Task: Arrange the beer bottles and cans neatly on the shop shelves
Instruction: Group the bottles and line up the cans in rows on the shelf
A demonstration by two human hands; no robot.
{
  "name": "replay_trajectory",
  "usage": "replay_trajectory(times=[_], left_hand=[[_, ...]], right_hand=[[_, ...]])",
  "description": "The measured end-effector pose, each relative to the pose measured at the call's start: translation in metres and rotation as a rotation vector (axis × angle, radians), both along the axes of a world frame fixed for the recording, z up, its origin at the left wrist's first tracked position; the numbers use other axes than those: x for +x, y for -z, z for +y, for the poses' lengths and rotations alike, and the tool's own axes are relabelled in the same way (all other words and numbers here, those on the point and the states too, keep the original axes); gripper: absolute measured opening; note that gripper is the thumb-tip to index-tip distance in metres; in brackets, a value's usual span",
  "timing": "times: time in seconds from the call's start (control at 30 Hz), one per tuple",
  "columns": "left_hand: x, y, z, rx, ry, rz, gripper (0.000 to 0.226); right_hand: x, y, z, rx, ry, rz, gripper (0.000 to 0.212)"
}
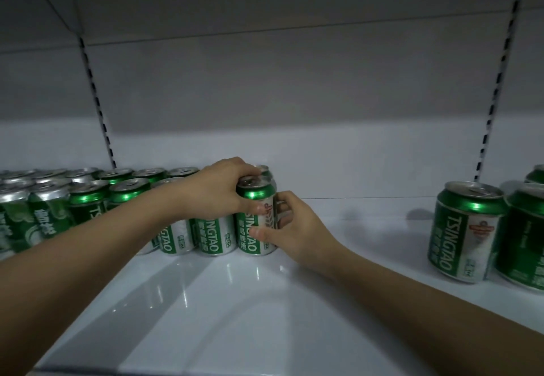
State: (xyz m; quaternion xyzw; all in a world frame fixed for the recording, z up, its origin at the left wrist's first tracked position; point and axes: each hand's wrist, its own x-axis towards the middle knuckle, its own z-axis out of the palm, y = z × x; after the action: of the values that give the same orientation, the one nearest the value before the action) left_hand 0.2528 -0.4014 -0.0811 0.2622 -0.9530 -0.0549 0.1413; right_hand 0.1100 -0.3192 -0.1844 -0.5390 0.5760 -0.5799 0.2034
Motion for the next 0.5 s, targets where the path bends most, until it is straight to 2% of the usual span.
replay_trajectory(times=[0.27,0.5], left_hand=[[-0.007,-0.004,0.011,-0.097,0.032,-0.029,0.060],[-0.009,-0.006,0.015,-0.164,-0.023,0.045,0.060]], right_hand=[[-0.009,-0.014,0.010,0.058,-0.135,-0.023,0.043],[-0.015,-0.019,0.012,0.033,-0.083,-0.033,0.015]])
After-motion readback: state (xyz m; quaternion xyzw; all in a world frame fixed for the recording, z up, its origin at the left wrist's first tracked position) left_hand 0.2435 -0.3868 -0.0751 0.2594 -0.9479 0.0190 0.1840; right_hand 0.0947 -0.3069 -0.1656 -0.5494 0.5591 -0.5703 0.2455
